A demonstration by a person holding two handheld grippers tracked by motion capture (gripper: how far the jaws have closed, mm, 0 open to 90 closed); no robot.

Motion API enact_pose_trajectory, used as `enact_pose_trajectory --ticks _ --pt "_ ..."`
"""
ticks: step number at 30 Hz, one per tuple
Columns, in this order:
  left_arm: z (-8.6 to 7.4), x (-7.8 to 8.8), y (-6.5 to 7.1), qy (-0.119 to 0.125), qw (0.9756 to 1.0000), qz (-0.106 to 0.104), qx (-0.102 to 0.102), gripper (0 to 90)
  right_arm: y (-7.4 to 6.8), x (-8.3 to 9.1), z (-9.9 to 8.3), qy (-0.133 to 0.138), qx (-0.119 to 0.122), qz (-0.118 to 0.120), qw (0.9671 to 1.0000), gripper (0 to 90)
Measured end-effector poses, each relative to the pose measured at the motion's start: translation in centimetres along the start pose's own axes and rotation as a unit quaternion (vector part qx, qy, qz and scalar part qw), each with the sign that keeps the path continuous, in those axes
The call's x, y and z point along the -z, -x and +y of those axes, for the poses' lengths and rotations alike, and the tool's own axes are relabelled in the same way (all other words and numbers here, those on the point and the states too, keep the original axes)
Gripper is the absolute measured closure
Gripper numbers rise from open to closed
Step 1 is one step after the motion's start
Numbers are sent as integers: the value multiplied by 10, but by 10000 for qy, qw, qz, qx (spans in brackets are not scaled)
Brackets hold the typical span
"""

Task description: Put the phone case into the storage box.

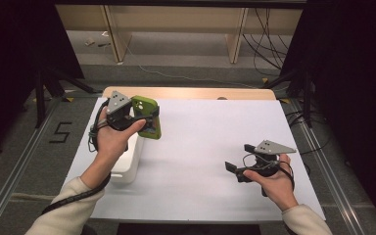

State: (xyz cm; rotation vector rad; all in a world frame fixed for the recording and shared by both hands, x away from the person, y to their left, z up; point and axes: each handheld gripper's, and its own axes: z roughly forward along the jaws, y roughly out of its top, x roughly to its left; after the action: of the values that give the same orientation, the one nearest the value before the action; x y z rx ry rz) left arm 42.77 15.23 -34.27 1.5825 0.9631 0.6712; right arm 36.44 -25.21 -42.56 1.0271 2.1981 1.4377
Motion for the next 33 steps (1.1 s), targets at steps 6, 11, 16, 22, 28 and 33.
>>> enact_pose_trajectory --ticks 6,11,16,22,28,33 --pt "0 1 -7 -18 10000 73 22 166 0 -1 -1 -12 -6 27 10000 5" --pt "1 2 -11 2 9999 114 23 166 0 0 0 5 -14 17 10000 4" --pt "2 3 -13 9 9999 158 21 166 1 0 0 9 -20 4 10000 4" --pt "1 4 -17 16 9998 197 69 166 1 0 0 1 -19 11 10000 5" --pt "2 5 -22 13 9996 254 90 166 0 1 0 15 -8 18 10000 5" --pt "2 6 -25 14 9995 301 97 166 0 0 0 22 -1 14 10000 5"
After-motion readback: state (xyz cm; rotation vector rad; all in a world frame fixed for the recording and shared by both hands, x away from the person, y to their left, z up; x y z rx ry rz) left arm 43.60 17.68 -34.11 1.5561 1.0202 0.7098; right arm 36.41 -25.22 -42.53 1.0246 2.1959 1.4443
